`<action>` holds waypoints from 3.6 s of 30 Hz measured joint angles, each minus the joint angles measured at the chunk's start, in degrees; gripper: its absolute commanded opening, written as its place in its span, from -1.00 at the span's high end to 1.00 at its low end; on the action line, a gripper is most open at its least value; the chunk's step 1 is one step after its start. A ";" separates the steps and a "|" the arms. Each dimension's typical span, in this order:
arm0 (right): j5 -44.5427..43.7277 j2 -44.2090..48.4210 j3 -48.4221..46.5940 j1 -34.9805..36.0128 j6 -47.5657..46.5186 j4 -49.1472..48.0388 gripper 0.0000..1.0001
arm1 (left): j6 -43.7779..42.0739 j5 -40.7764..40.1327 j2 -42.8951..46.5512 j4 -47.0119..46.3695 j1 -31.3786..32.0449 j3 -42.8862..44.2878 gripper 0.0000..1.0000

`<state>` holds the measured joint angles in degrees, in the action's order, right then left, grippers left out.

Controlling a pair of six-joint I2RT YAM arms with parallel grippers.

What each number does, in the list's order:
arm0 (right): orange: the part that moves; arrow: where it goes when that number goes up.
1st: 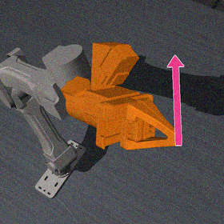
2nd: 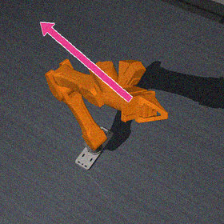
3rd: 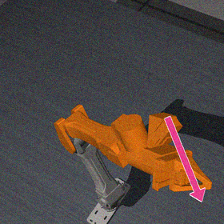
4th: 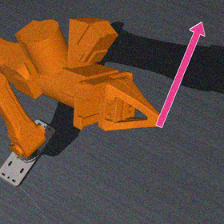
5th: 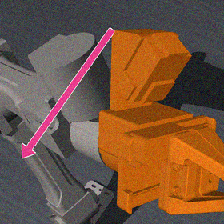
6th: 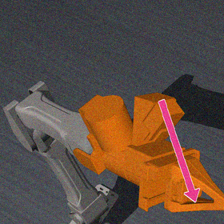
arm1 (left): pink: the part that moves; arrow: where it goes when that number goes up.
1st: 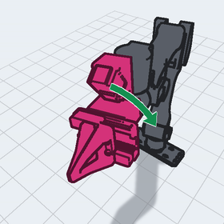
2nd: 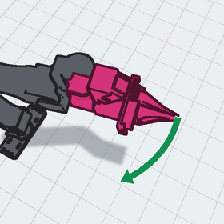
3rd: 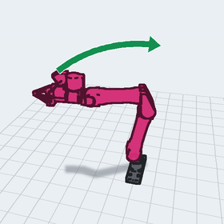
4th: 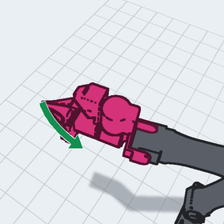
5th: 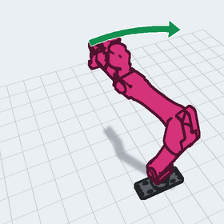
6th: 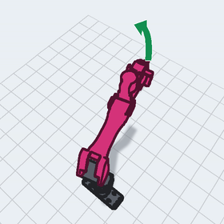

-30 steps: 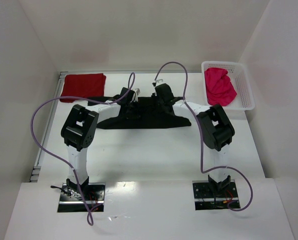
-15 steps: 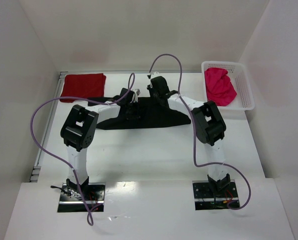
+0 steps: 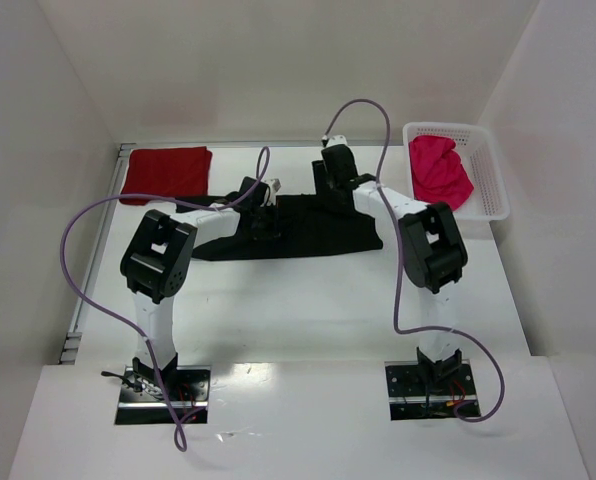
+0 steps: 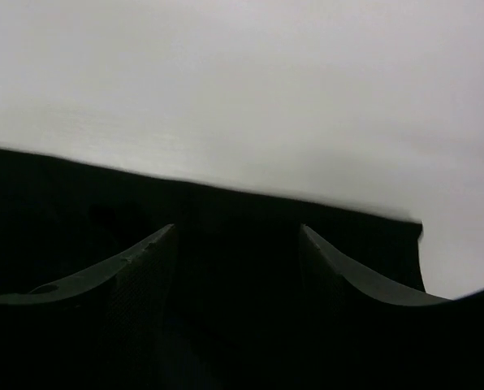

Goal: Fold and stack the t-shirts
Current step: Fold the other side of the tshirt into a rectangle

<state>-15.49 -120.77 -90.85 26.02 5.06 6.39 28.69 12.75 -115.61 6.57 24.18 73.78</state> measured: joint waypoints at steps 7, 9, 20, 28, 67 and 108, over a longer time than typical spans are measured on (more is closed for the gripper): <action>2.45 14.47 13.14 -2.97 5.53 4.46 -0.17 | 0.00 0.24 0.13 0.04 0.00 -0.20 1.00; 3.58 16.90 15.45 -4.24 7.48 4.85 -0.13 | 0.00 0.24 0.13 0.04 0.00 -0.20 1.00; 10.80 10.78 17.25 -6.29 13.81 5.31 -0.07 | -0.04 0.44 0.76 0.26 0.26 -0.98 1.00; 13.62 6.99 16.59 -6.29 15.58 5.22 0.10 | -0.04 0.46 0.81 0.28 0.31 -1.03 1.00; 12.68 1.33 3.82 -9.79 22.01 0.24 -0.88 | -0.22 0.87 1.31 0.15 0.31 -1.79 0.80; 11.56 23.74 31.41 -9.79 22.45 11.13 -0.75 | -1.79 -11.63 15.19 12.26 -28.76 -8.24 -0.71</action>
<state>-3.92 -97.03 -59.44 16.23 27.51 17.52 26.89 1.13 -100.42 18.83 -4.58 65.54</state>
